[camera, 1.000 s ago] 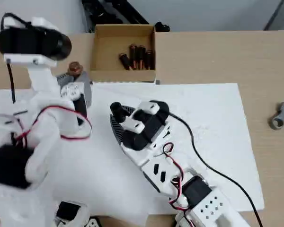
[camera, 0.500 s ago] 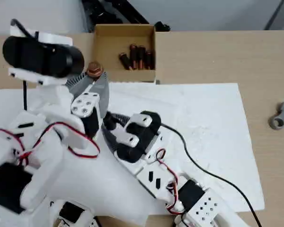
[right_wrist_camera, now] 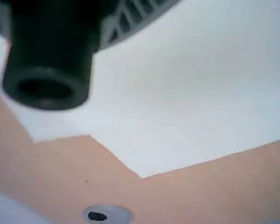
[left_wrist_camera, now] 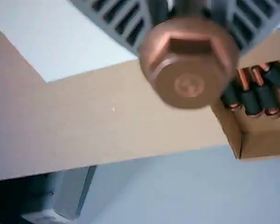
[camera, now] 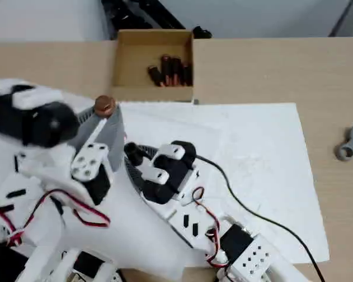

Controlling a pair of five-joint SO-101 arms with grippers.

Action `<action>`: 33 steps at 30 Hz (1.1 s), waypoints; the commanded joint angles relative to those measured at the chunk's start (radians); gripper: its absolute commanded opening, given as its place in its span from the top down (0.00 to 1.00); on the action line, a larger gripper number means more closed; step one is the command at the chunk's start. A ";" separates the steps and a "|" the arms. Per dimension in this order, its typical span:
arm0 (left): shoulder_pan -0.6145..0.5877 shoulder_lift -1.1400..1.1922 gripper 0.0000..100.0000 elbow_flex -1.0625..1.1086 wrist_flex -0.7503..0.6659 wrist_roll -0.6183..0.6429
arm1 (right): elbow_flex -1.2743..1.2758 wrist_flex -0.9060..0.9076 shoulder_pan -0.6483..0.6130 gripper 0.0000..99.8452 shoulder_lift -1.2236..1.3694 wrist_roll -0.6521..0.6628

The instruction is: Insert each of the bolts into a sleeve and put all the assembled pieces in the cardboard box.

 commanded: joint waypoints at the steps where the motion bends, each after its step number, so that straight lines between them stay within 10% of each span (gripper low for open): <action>1: 0.003 -0.028 1.00 0.008 -0.040 0.061 | -0.015 -0.005 -0.008 1.00 -0.027 0.006; 33: 0.002 -0.026 1.00 0.099 0.058 0.141 | -0.017 -0.007 -0.007 1.00 -0.028 -0.029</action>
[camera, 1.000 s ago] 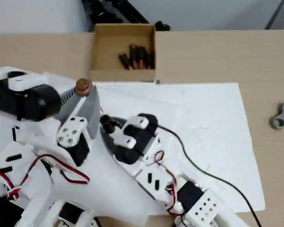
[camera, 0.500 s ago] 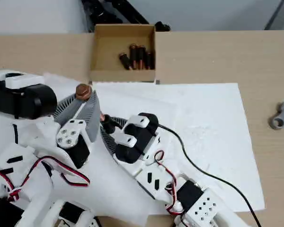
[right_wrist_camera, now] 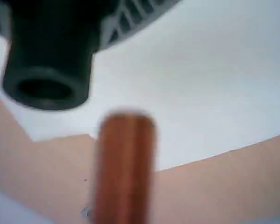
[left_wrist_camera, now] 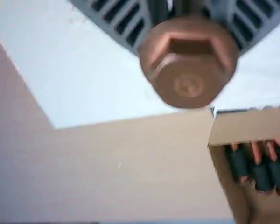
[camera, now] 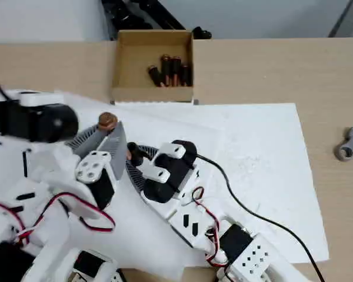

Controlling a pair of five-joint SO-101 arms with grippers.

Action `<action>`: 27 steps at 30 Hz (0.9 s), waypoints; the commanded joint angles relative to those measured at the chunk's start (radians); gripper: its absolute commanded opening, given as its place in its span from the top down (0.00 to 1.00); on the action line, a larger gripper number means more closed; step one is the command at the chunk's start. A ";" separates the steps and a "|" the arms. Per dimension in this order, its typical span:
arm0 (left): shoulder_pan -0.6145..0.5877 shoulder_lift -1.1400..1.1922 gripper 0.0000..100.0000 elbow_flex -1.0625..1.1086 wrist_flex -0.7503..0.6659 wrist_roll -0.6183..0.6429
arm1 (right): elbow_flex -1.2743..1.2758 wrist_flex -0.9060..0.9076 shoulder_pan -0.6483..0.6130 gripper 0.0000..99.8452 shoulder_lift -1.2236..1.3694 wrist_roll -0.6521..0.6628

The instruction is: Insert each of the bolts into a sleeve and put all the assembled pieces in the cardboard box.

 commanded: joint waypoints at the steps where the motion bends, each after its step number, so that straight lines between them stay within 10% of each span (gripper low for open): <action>1: -0.003 0.002 1.00 0.028 -0.054 0.008 | -0.017 -0.007 -0.007 1.00 -0.025 -0.014; 27: -0.021 0.000 1.00 0.142 -0.203 -0.028 | -0.017 -0.039 -0.007 1.00 -0.025 -0.021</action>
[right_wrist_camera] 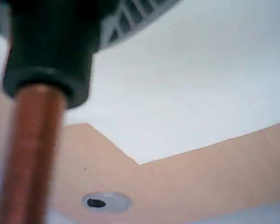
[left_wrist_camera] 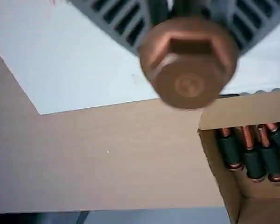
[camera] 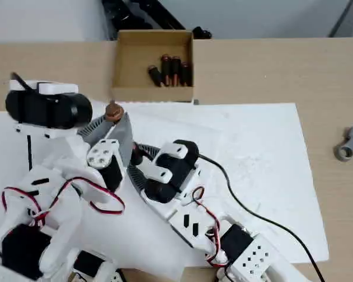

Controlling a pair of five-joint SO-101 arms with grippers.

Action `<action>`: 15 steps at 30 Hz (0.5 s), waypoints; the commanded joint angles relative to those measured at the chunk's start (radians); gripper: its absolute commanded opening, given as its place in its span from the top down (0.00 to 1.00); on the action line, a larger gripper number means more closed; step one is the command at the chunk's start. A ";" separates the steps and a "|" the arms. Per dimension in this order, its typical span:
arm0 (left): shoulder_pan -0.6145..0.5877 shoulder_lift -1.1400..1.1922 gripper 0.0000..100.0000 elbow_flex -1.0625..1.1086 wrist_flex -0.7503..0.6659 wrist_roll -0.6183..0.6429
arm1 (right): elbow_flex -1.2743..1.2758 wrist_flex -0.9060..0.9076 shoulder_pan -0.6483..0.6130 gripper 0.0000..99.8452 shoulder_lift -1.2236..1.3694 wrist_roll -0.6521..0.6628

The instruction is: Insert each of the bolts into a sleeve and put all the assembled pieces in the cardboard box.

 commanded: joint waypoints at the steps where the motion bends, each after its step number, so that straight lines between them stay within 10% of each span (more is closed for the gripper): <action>1: -0.003 -0.008 1.00 0.019 -0.041 -0.008 | -0.017 -0.024 -0.007 1.00 -0.025 -0.014; 15: -0.003 -0.005 1.00 0.042 -0.037 -0.046 | -0.017 -0.027 -0.007 1.00 -0.025 -0.086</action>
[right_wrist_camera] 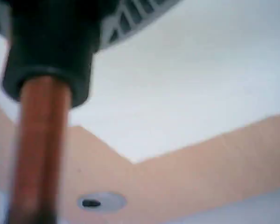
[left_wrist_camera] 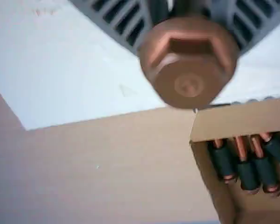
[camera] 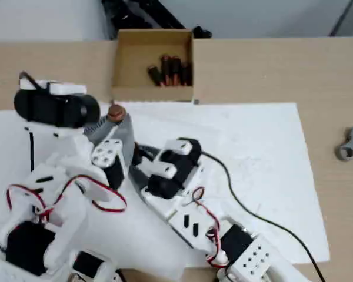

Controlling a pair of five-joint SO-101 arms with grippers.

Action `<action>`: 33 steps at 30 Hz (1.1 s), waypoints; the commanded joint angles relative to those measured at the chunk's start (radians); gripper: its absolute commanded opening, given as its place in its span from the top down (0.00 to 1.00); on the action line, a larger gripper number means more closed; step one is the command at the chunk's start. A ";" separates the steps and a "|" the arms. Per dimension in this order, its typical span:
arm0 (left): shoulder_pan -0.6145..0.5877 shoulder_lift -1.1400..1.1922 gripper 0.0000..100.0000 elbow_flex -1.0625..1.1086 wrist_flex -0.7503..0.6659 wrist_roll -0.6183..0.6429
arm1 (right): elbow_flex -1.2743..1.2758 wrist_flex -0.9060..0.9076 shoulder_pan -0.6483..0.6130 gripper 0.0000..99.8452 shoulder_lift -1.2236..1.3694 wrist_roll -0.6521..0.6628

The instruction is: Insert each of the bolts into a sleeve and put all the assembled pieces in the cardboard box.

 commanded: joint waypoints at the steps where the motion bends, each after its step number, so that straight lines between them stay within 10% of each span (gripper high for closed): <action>1: -0.002 -0.003 1.00 -0.001 -0.018 -0.011 | -0.018 -0.025 -0.007 1.00 -0.025 -0.017; 27: 0.006 -0.002 0.99 0.099 -0.049 -0.098 | -0.078 -0.064 0.068 1.00 -0.018 -0.014; 33: 0.000 0.000 0.86 0.070 0.031 0.006 | -0.084 -0.064 0.070 1.00 -0.016 -0.014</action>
